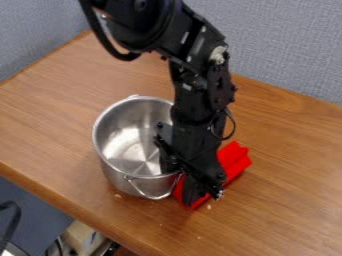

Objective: Move the red object from the metal pot to the table

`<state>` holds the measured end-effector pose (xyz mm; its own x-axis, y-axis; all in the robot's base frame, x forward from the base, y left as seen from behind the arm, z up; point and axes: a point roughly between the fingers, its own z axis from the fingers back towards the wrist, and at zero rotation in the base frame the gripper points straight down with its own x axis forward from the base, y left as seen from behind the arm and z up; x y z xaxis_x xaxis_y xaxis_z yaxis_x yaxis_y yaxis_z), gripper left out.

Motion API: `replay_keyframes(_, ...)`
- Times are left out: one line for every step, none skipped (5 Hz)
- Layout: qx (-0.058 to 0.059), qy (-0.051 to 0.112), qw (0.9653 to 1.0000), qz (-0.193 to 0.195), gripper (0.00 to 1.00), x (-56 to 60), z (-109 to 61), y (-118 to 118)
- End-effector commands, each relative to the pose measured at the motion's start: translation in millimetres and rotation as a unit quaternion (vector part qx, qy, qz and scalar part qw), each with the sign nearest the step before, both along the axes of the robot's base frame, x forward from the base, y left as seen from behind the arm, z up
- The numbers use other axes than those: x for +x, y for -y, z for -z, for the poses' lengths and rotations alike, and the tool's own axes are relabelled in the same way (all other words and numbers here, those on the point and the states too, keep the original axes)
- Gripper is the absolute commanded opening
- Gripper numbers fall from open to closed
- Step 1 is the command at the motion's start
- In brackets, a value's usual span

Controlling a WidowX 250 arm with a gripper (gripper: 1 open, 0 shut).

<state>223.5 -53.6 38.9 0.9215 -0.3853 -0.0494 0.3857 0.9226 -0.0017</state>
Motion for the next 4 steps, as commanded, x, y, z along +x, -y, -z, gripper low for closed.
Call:
replay_keyframes(0.008,-0.010,0.9998,0.018,0.00,0.9,3.6,4)
replay_keyframes(0.008,-0.006,0.9997,0.023,0.00,-4.5,4.5,6)
replay_keyframes(0.007,-0.003,0.9995,0.029,0.00,-10.4,5.5,7)
replay_keyframes(0.008,-0.001,0.9995,0.029,0.00,-6.3,1.5,-8)
